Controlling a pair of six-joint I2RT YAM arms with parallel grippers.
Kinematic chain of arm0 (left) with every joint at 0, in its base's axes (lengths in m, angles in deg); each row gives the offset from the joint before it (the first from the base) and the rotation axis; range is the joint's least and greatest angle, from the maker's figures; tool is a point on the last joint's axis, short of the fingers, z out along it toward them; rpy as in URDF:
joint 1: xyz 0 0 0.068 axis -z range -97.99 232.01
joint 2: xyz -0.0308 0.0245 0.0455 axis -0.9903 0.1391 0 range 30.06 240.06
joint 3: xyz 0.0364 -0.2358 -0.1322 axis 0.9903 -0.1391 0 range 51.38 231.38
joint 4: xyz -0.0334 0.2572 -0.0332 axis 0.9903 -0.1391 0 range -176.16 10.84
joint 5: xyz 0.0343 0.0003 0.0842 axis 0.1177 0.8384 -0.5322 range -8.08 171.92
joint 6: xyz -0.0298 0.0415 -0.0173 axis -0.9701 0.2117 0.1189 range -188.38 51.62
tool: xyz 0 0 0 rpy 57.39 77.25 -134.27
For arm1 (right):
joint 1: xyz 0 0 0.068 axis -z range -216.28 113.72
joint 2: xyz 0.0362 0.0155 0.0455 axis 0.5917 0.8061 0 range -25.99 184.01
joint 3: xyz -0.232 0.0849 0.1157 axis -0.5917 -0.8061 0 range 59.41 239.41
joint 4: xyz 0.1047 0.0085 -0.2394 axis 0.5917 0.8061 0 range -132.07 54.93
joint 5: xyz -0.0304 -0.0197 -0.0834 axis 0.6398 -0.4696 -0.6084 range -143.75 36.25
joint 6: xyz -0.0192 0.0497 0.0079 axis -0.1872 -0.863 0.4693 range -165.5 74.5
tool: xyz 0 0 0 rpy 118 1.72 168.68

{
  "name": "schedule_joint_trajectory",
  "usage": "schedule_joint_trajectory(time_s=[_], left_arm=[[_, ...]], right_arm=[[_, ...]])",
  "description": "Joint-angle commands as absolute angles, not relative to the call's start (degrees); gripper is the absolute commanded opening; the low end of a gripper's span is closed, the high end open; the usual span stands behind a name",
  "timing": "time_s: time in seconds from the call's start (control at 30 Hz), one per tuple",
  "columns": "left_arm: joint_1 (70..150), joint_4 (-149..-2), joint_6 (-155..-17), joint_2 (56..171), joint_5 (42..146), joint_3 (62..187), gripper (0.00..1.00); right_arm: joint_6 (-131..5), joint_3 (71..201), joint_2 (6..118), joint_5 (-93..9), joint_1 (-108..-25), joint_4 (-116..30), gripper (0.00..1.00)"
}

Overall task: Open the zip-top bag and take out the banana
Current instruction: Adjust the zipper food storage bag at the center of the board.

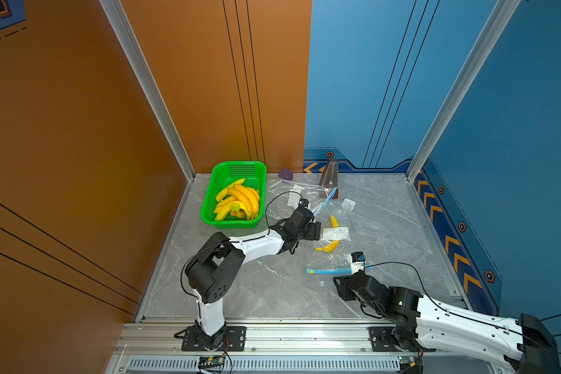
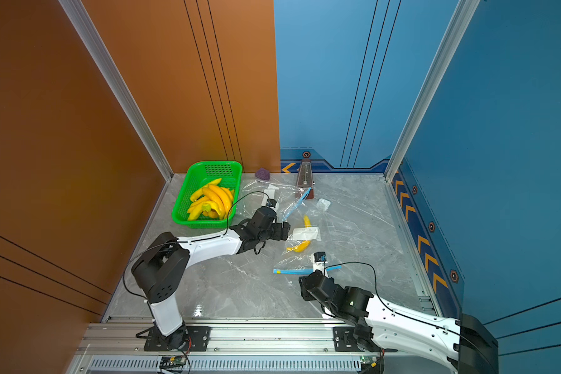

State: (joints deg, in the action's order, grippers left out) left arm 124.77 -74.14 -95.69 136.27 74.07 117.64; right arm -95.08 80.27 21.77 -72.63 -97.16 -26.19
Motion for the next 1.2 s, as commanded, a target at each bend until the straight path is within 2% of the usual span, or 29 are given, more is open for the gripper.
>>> schedule_joint_trajectory(time_s=[0.0, 0.1, 0.17, 0.33, 0.83, 1.0, 1.17], left_arm=[[124.81, -74.16, -96.72, 139.06, 76.96, 120.06, 0.89], [124.94, -74.18, -96.85, 140.74, 77.4, 120.85, 0.87], [124.97, -74.15, -96.94, 141.65, 77.92, 121.33, 0.81], [124.98, -74.24, -97.1, 142.65, 78.12, 121.26, 0.77], [124.69, -74.24, -97.54, 143.7, 77.26, 121.83, 0.64], [124.89, -74.24, -97.78, 143.8, 77.44, 121.87, 0.61], [124.94, -74.25, -97.73, 143.62, 77.73, 121.52, 0.6]], right_arm=[[-95.24, 79.45, 25.2, -75.81, -95.05, -33.01, 0.48], [-93.4, 79.63, 28.79, -75.49, -93.29, -36.18, 0.45], [-92.72, 79.89, 31.24, -75.43, -91.92, -37.82, 0.44], [-91.27, 79.52, 33.96, -74.49, -90.17, -40.94, 0.42], [-97.62, 76.65, 23.79, -77.48, -99.11, -28.56, 0.5], [-95.97, 75.08, 26.13, -77.96, -95.78, -32.91, 0.51], [-94.15, 75.2, 33.03, -77.14, -94.88, -41.6, 0.51]])
